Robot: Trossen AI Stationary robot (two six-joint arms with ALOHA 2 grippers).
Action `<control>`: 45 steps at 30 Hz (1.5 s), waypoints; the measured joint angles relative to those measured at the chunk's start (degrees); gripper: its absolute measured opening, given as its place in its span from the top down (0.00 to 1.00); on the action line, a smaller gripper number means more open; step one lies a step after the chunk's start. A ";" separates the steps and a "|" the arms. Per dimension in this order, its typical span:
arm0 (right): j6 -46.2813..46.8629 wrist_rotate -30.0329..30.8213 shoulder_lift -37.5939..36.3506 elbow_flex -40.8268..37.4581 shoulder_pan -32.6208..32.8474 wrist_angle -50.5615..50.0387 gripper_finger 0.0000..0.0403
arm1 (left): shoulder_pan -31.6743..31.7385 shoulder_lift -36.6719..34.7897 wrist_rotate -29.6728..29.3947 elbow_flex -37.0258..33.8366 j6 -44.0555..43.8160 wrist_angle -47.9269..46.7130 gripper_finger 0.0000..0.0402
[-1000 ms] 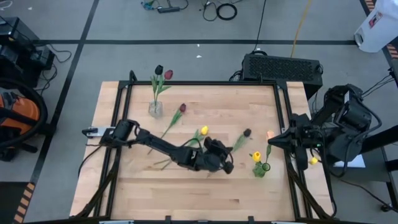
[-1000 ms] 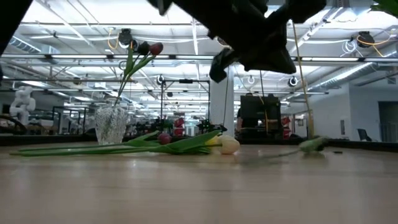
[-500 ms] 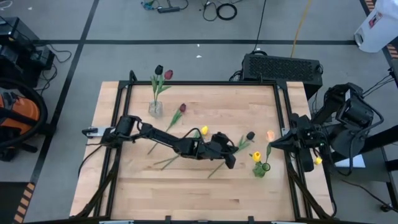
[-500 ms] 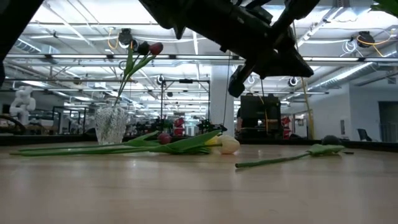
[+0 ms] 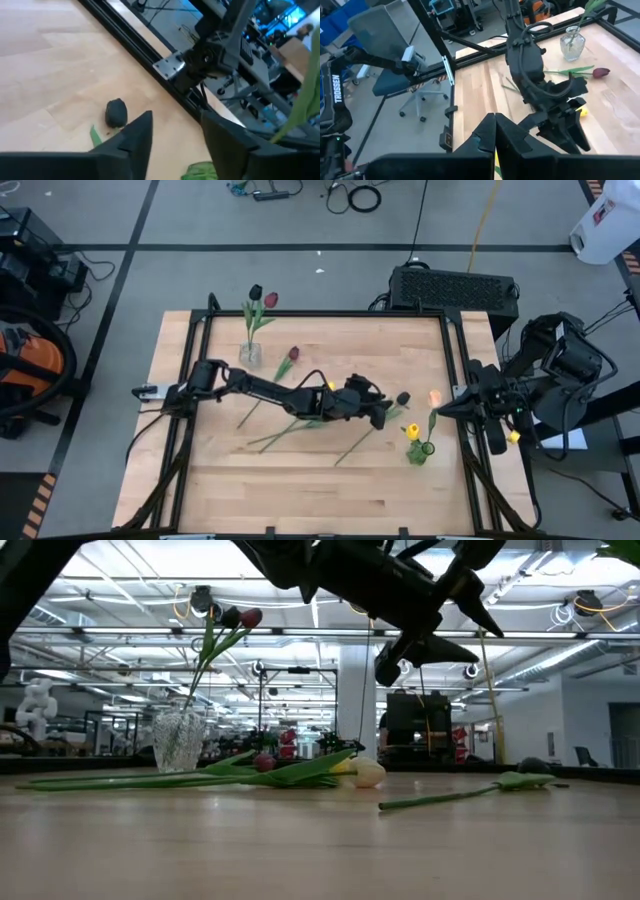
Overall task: Sort flowers into vase by color
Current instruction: Put the black flower into the transparent vase
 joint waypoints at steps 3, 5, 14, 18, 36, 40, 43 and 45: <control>2.05 1.40 0.15 0.00 0.02 -0.01 1.00 | 0.40 0.00 2.62 0.03 -0.90 -0.81 0.51; 4.23 3.99 0.26 0.00 0.02 -0.28 1.00 | 0.44 0.00 6.46 0.14 0.45 -3.79 0.50; 7.54 14.13 0.72 0.00 0.00 -0.62 1.00 | -1.18 0.11 9.37 8.35 10.94 -31.42 0.50; 7.55 15.17 0.73 -0.02 -0.71 -0.55 1.00 | -1.22 0.97 9.33 9.81 12.80 -30.12 0.50; 5.67 13.29 0.72 -0.02 -2.51 -0.69 1.00 | -1.26 17.47 9.72 22.34 19.85 -30.36 0.50; 4.88 10.85 0.74 -0.02 -2.51 -0.68 1.00 | -1.29 19.27 7.39 22.69 19.78 -31.04 0.50; 4.49 10.07 0.74 -0.02 -2.51 -0.68 1.00 | -1.27 19.66 1.54 22.62 18.09 -33.64 0.50; 4.12 9.95 0.74 -0.02 -2.51 -0.69 1.00 | -0.93 19.80 0.47 22.64 17.08 -33.55 0.50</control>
